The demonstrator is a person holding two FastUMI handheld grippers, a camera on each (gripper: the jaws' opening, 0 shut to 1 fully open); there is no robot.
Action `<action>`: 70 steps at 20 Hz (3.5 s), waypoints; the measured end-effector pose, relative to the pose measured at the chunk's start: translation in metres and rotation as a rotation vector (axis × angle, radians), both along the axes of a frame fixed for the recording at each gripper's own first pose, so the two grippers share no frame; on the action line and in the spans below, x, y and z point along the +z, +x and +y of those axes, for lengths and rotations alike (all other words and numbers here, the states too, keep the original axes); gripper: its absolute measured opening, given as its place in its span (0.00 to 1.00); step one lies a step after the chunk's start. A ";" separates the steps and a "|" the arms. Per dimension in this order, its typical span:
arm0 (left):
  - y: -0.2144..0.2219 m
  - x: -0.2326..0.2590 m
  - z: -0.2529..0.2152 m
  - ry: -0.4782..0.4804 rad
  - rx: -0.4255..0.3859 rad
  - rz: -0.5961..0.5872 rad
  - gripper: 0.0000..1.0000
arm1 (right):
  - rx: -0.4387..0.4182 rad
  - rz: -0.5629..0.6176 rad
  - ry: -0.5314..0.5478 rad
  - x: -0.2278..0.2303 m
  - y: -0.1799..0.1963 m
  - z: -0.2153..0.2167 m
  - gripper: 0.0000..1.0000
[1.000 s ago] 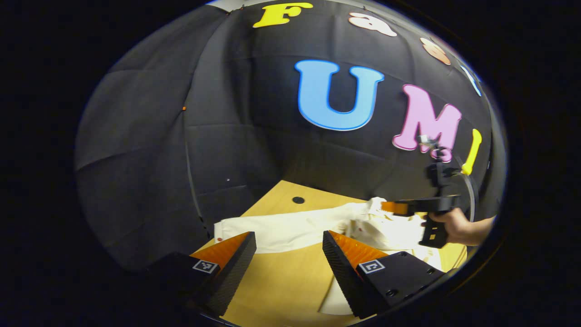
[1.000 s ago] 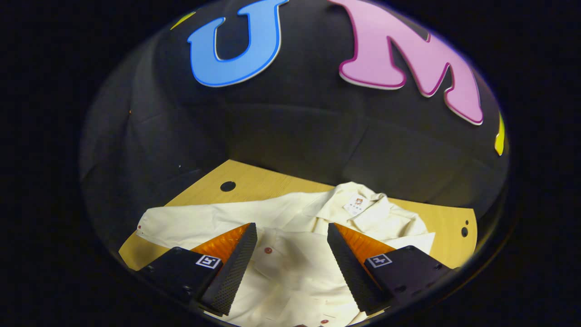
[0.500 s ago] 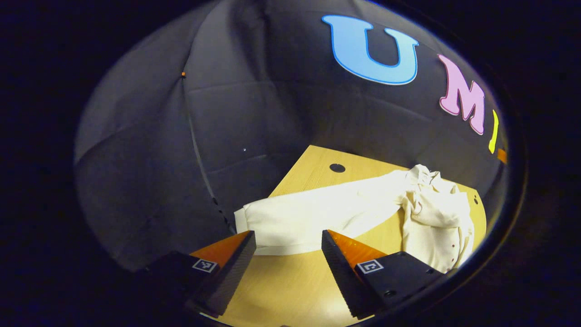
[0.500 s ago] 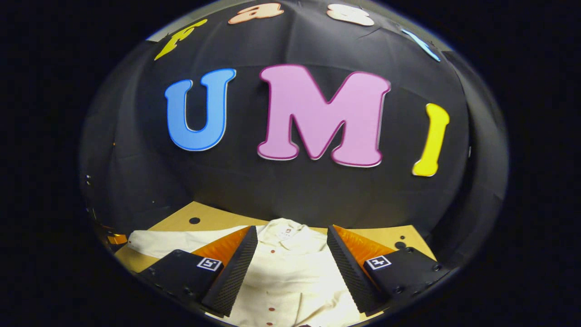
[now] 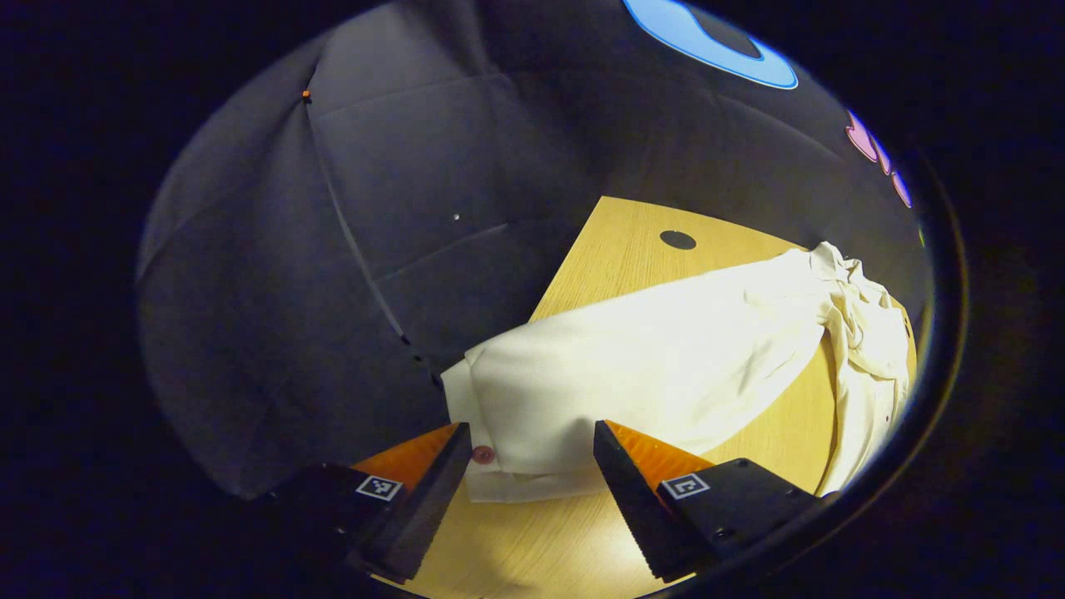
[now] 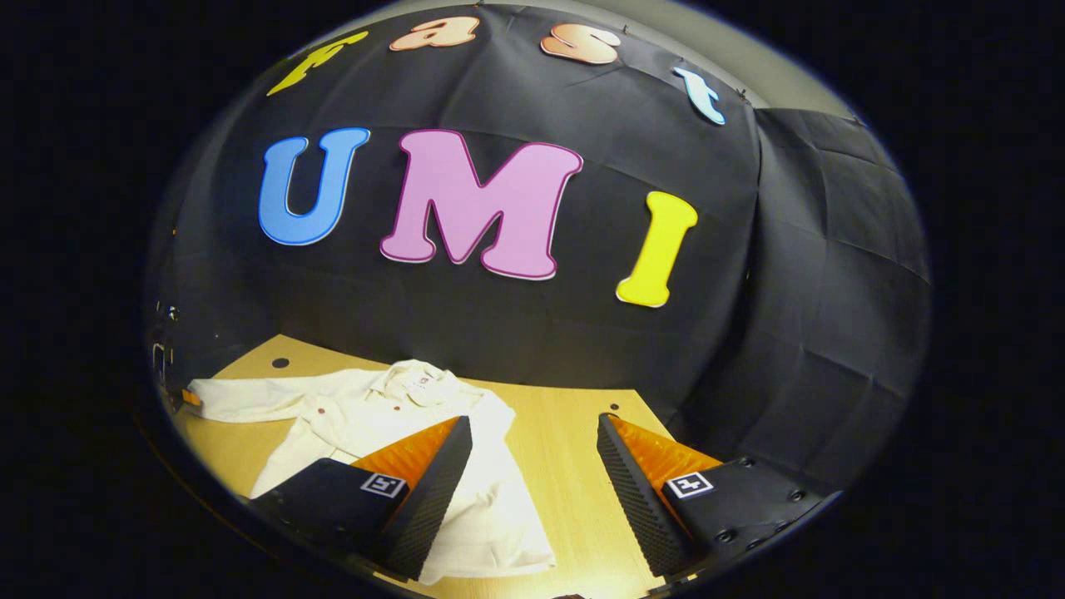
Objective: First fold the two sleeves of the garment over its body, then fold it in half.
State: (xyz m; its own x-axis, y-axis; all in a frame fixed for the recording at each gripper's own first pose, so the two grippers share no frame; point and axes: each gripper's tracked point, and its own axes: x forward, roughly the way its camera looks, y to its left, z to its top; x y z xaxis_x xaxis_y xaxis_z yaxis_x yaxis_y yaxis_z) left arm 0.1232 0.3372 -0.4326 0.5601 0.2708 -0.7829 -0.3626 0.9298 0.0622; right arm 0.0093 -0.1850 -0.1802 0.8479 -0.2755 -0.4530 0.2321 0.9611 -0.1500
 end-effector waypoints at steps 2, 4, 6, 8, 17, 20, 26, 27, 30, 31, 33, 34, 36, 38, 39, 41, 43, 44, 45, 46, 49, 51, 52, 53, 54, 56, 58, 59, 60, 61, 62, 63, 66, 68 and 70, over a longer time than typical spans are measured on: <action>0.002 -0.003 0.000 -0.019 0.012 -0.012 0.98 | -0.023 0.017 0.020 -0.006 -0.009 -0.003 0.97; -0.003 -0.007 -0.003 -0.031 0.023 0.001 0.98 | -0.038 0.019 0.017 -0.007 -0.019 -0.008 0.97; -0.002 -0.006 -0.003 -0.031 0.002 -0.003 0.99 | -0.038 0.026 0.016 -0.012 -0.023 -0.009 0.97; 0.001 -0.005 -0.008 -0.045 -0.043 0.001 0.95 | -0.038 0.032 0.027 -0.018 -0.028 -0.009 0.97; 0.039 0.027 -0.049 -0.041 -0.115 -0.064 0.07 | -0.053 0.039 0.041 -0.029 -0.044 -0.029 0.97; 0.077 0.079 -0.097 -0.041 -0.195 -0.171 0.06 | -0.063 0.039 0.042 -0.031 -0.046 -0.040 0.97; 0.153 0.181 -0.249 -0.074 -0.424 -0.385 0.06 | -0.079 0.063 0.052 -0.047 -0.052 -0.067 0.97; 0.161 0.194 -0.281 -0.086 -0.473 -0.406 0.06 | -0.082 0.067 0.059 -0.050 -0.052 -0.071 0.97; 0.181 0.213 -0.390 -0.160 -0.606 -0.448 0.06 | -0.103 0.062 0.069 -0.054 -0.049 -0.088 0.97; 0.185 0.215 -0.426 -0.195 -0.644 -0.454 0.06 | -0.112 0.058 0.071 -0.055 -0.047 -0.095 0.97; 0.189 0.219 -0.495 -0.263 -0.711 -0.463 0.06 | -0.131 0.056 0.076 -0.059 -0.046 -0.107 0.97; 0.190 0.219 -0.522 -0.289 -0.741 -0.462 0.06 | -0.139 0.058 0.081 -0.062 -0.048 -0.113 0.97; 0.191 0.212 -0.576 -0.336 -0.793 -0.448 0.07 | -0.149 0.068 0.094 -0.069 -0.049 -0.123 0.97; 0.191 0.203 -0.612 -0.372 -0.809 -0.431 0.07 | -0.149 0.080 0.095 -0.077 -0.051 -0.130 0.96; 0.193 0.198 -0.624 -0.377 -0.801 -0.425 0.08 | -0.147 0.088 0.091 -0.082 -0.053 -0.133 0.97; 0.196 0.186 -0.637 -0.395 -0.775 -0.402 0.18 | -0.140 0.101 0.093 -0.089 -0.053 -0.137 0.97; 0.194 0.181 -0.645 -0.436 -0.762 -0.412 0.44 | -0.136 0.105 0.102 -0.094 -0.051 -0.136 0.97; 0.192 0.184 -0.640 -0.438 -0.741 -0.434 0.59 | -0.132 0.107 0.108 -0.097 -0.051 -0.135 0.97; 0.195 0.183 -0.641 -0.444 -0.742 -0.451 0.89 | -0.128 0.112 0.115 -0.099 -0.050 -0.133 0.97; 0.186 0.187 -0.628 -0.443 -0.738 -0.460 1.00 | -0.122 0.118 0.124 -0.103 -0.050 -0.130 0.97; 0.161 0.191 -0.581 -0.380 -0.721 -0.472 0.96 | -0.087 0.150 0.155 -0.116 -0.048 -0.112 0.97; 0.138 0.187 -0.544 -0.307 -0.717 -0.460 0.96 | -0.055 0.194 0.171 -0.130 -0.049 -0.099 0.97; 0.123 0.182 -0.525 -0.279 -0.711 -0.438 0.96 | -0.035 0.224 0.190 -0.139 -0.050 -0.090 0.97; 0.106 0.175 -0.507 -0.261 -0.698 -0.412 0.96 | -0.018 0.255 0.206 -0.148 -0.054 -0.081 0.97; 0.087 0.167 -0.489 -0.251 -0.681 -0.383 0.96 | -0.004 0.283 0.215 -0.157 -0.057 -0.073 0.97; 0.046 0.142 -0.453 -0.213 -0.653 -0.319 0.96 | 0.014 0.348 0.229 -0.177 -0.067 -0.060 0.97; 0.001 0.107 -0.417 -0.163 -0.634 -0.237 0.96 | 0.037 0.424 0.233 -0.196 -0.079 -0.049 0.98; -0.023 0.090 -0.400 -0.155 -0.616 -0.180 0.96 | 0.049 0.450 0.243 -0.205 -0.083 -0.043 0.98; -0.046 0.072 -0.388 -0.152 -0.595 -0.125 0.96 | 0.056 0.476 0.258 -0.213 -0.088 -0.037 0.98; -0.067 0.058 -0.376 -0.154 -0.574 -0.076 0.96 | 0.060 0.508 0.273 -0.222 -0.094 -0.032 0.98; -0.085 0.045 -0.366 -0.158 -0.549 -0.034 0.96 | 0.057 0.537 0.286 -0.230 -0.100 -0.029 0.98; -0.100 0.036 -0.359 -0.164 -0.527 0.000 0.96 | 0.050 0.567 0.297 -0.237 -0.107 -0.030 0.98; -0.124 0.017 -0.346 -0.172 -0.484 0.070 0.97 | 0.022 0.620 0.340 -0.256 -0.118 -0.026 0.98; -0.127 0.011 -0.349 -0.179 -0.486 0.089 0.96 | 0.001 0.638 0.356 -0.264 -0.121 -0.027 0.94; -0.125 0.005 -0.351 -0.170 -0.490 0.110 0.95 | -0.004 0.662 0.362 -0.270 -0.125 -0.026 0.85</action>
